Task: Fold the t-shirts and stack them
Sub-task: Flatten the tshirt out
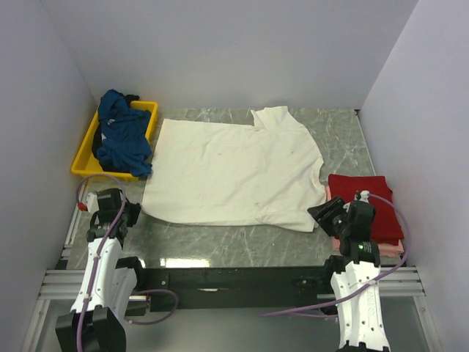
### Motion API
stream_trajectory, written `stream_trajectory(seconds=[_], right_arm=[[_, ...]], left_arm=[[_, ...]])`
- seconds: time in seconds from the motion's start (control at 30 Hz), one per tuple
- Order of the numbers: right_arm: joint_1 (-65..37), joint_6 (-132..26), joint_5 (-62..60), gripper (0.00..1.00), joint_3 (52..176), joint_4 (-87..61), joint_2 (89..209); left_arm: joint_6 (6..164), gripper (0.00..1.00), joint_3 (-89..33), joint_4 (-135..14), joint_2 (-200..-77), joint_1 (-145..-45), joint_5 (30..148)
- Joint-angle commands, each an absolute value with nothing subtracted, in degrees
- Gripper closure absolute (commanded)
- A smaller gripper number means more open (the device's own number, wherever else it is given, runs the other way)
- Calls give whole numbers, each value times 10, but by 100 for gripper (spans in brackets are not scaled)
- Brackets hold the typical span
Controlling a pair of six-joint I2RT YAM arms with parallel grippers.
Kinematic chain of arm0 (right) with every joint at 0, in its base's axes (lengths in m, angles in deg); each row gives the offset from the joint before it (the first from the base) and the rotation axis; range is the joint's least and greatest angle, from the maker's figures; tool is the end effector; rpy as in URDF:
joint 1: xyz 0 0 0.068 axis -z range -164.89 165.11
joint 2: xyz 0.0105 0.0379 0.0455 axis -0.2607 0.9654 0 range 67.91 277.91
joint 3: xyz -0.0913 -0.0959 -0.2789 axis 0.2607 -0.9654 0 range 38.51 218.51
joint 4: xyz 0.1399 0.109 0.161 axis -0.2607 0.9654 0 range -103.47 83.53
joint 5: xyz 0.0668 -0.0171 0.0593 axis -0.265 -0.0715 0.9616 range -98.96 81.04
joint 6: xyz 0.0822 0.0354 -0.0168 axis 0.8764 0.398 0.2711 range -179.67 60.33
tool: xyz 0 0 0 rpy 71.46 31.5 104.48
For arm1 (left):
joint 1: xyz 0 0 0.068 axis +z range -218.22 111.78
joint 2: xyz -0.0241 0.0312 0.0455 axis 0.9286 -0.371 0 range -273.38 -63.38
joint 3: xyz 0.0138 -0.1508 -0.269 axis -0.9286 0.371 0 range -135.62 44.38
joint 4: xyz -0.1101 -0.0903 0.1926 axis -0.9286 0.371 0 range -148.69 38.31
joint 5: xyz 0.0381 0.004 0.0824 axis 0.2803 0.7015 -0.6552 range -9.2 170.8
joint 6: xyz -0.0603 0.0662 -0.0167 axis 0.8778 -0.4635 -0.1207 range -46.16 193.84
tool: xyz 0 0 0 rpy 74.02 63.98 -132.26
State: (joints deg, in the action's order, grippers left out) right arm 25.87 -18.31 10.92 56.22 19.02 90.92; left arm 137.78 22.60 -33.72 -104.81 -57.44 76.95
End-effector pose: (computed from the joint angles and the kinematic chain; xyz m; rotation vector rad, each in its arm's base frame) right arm 0.0918 0.0107 0.1781 0.8191 2.1171 0.6747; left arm 0.1304 0.0305 0.1856 -1.4702 1.8703 -0.3732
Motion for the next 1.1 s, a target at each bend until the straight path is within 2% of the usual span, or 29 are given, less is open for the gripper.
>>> stream_trajectory(seconds=[0.0, 0.13, 0.43, 0.57, 0.7, 1.07], right_arm=[[261, -200, 87, 44, 610, 198, 909], [261, -193, 75, 44, 631, 186, 912], [255, -186, 61, 44, 643, 118, 1008], [203, -167, 34, 44, 626, 79, 1073], [64, -132, -73, 45, 629, 65, 1134], [-53, -119, -171, 45, 656, 59, 1255]], left_arm=[[1382, 77, 233, -329, -1030, -575, 771], [1384, 77, 235, -320, -1024, -575, 783], [1395, 76, 235, -307, -1007, -576, 777], [1396, 78, 237, -311, -1019, -576, 776], [1396, 81, 241, -318, -1027, -576, 776], [1388, 82, 248, -332, -1035, -575, 790]])
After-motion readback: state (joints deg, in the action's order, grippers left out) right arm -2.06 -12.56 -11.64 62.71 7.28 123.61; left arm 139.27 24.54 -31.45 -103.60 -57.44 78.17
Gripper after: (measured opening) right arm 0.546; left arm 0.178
